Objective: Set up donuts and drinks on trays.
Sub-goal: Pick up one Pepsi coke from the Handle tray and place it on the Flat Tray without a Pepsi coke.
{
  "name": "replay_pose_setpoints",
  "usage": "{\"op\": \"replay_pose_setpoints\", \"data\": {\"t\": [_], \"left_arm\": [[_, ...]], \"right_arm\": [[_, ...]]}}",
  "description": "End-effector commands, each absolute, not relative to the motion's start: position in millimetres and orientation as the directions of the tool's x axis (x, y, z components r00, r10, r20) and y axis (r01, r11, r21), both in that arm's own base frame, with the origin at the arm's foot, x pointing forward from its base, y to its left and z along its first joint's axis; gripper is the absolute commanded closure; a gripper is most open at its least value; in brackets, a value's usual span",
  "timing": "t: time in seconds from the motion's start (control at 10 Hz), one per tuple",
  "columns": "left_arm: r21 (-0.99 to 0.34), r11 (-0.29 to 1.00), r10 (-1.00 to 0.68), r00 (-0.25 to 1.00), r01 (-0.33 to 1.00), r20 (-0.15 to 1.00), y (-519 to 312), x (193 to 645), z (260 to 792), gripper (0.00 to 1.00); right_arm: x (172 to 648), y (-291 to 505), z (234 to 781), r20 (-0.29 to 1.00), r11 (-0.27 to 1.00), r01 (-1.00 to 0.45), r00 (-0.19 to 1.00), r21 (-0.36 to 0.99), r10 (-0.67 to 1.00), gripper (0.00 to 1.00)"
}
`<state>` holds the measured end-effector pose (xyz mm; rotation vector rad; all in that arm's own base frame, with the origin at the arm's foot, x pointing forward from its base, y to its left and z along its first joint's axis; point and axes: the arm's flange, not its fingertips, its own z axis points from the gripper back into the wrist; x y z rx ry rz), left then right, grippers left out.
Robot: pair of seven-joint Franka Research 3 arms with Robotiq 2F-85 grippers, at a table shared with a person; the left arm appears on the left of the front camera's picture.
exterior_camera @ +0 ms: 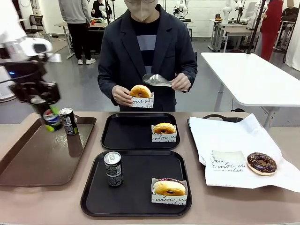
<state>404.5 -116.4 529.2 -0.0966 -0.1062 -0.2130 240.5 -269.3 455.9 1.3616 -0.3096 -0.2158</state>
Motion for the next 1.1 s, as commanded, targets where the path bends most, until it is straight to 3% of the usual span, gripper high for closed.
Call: {"op": "replay_pose_setpoints", "data": {"t": [0.0,0.3,0.5,0.7,0.8,1.0], "left_arm": [[-0.098,0.950,-0.287,0.952,0.298,0.109,-152,431,525,0.42],[-0.160,0.902,-0.391,0.916,0.400,0.084,-203,454,506,0.42],[-0.167,0.887,-0.436,0.900,0.430,-0.002,-200,451,500,0.42],[-0.159,0.864,-0.497,0.860,0.478,-0.117,-150,407,514,0.42],[-0.084,0.823,-0.568,0.814,0.561,-0.123,-115,367,524,0.42],[-0.007,0.831,-0.556,0.830,0.556,-0.056,-82,321,527,0.42]], "right_arm": [[240,-270,456,0.097,0.186,-0.036,0.940,0.982,-0.326,0.00],[240,-270,456,0.097,0.186,-0.036,0.940,0.982,-0.326,0.00],[240,-270,456,0.097,0.186,-0.036,0.940,0.982,-0.326,0.00],[240,-270,456,0.097,0.186,-0.036,0.940,0.982,-0.326,0.00],[240,-270,456,0.097,0.186,-0.036,0.940,0.982,-0.326,0.00],[240,-270,456,0.097,0.186,-0.036,0.940,0.982,-0.326,0.00]]}}
